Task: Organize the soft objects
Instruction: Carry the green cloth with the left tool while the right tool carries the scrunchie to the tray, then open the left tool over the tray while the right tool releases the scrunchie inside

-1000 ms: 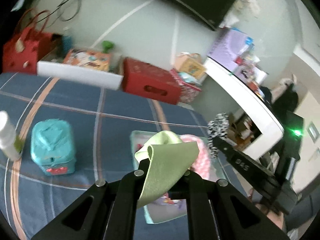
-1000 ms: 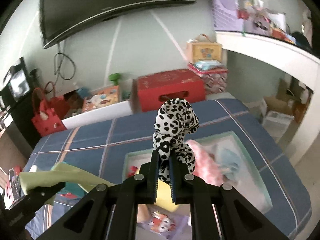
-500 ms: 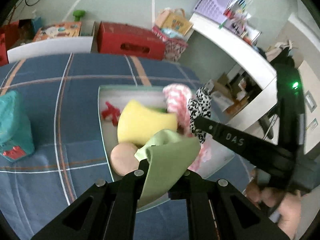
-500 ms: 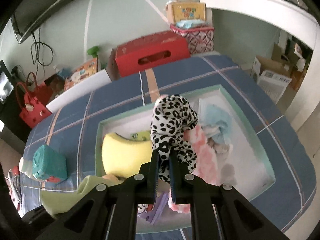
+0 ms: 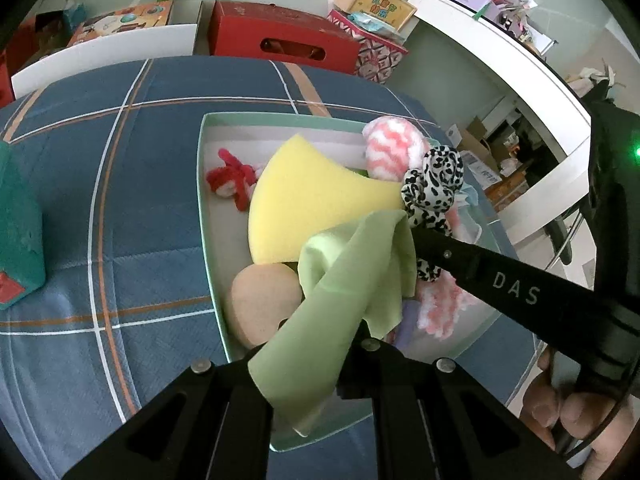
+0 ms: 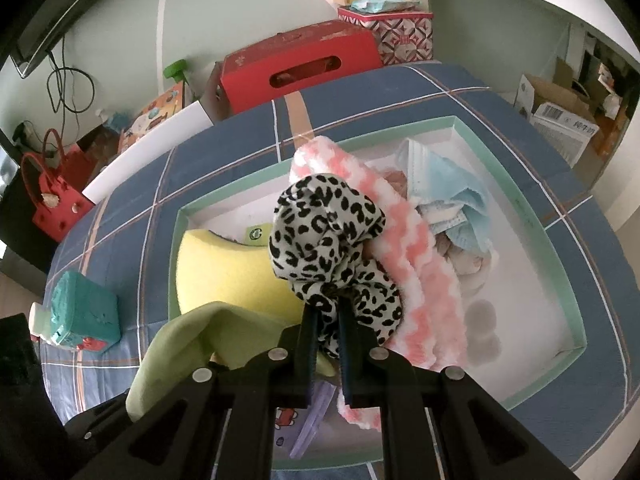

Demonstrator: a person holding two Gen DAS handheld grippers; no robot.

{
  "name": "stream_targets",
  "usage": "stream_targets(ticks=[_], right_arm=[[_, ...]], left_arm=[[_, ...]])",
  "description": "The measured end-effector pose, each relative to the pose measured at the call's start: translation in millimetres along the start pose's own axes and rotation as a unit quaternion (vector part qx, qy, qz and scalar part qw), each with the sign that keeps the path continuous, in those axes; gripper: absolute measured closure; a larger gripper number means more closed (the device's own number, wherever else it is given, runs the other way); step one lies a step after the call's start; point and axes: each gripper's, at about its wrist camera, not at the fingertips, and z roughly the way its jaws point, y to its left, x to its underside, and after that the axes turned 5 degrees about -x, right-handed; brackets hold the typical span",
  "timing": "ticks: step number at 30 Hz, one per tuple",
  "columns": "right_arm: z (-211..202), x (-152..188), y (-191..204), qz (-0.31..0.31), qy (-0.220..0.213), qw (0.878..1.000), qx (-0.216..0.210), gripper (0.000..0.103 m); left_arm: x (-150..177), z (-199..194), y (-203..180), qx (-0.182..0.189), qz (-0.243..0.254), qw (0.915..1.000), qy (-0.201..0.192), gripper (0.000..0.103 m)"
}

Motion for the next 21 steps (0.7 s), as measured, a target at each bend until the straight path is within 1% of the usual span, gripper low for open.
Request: stream_targets(ticks=[3,5,6,7,8,10,11,13,15,16,17,19,21], right_arm=[[-3.0,0.2,2.4,-0.003,-0.002,1.000,0.006,0.091],[-5.1,-0.1,4.8,-0.005,-0.003,1.000,0.011,0.090],[-6.2,-0.1,5.2,-0.006,-0.004,1.000,0.013,0.090],[-7.6,0.2,5.6,-0.007,-0.005,1.000,0.015,0.090],[-9.0,0.8,5.9,-0.007,-0.006,1.000,0.018,0.090],[-10.9,2.8,5.2,-0.006,-0.007,1.000,0.026,0.088],[-11.5,3.8,5.1,-0.005,-0.006,1.000,0.027,0.083],[-14.2,6.5,5.0,-0.006,-0.007,1.000,0.030,0.079],[-16.2,8.1,6.2,-0.010,-0.008,0.999,0.033,0.077],[-18.0,9.2,7.2,-0.012,-0.010,0.999,0.036,0.074],[-19.3,9.9,7.8,-0.013,-0.011,0.999,0.039,0.067],[-23.4,11.2,9.0,-0.014,-0.016,0.999,0.045,0.060],[-27.6,12.5,9.4,-0.016,-0.022,0.999,0.046,0.060]], left_arm=[[-0.1,-4.8,0.7,0.006,-0.006,0.9999,0.009,0.095],[1.8,-9.7,-0.9,-0.006,-0.001,0.9999,0.012,0.088],[3.5,-11.8,-1.5,-0.013,0.003,0.9998,0.012,0.075],[2.5,-12.4,-0.9,-0.016,0.005,0.9998,0.013,0.057],[3.9,-15.7,-0.5,-0.021,0.006,0.9997,0.013,0.052],[6.3,-21.4,0.6,-0.023,0.007,0.9996,0.012,0.050],[6.5,-22.6,1.0,-0.023,0.008,0.9996,0.013,0.050],[8.8,-27.4,3.4,-0.026,0.007,0.9995,0.018,0.049],[12.0,-36.0,6.1,-0.024,0.007,0.9995,0.019,0.049],[12.5,-40.1,7.3,-0.025,0.007,0.9995,0.018,0.047],[12.3,-44.8,7.4,-0.025,0.008,0.9996,0.013,0.046],[11.0,-51.9,8.1,-0.029,0.009,0.9995,0.006,0.041],[11.6,-62.0,9.5,-0.028,0.009,0.9995,-0.007,0.039]])
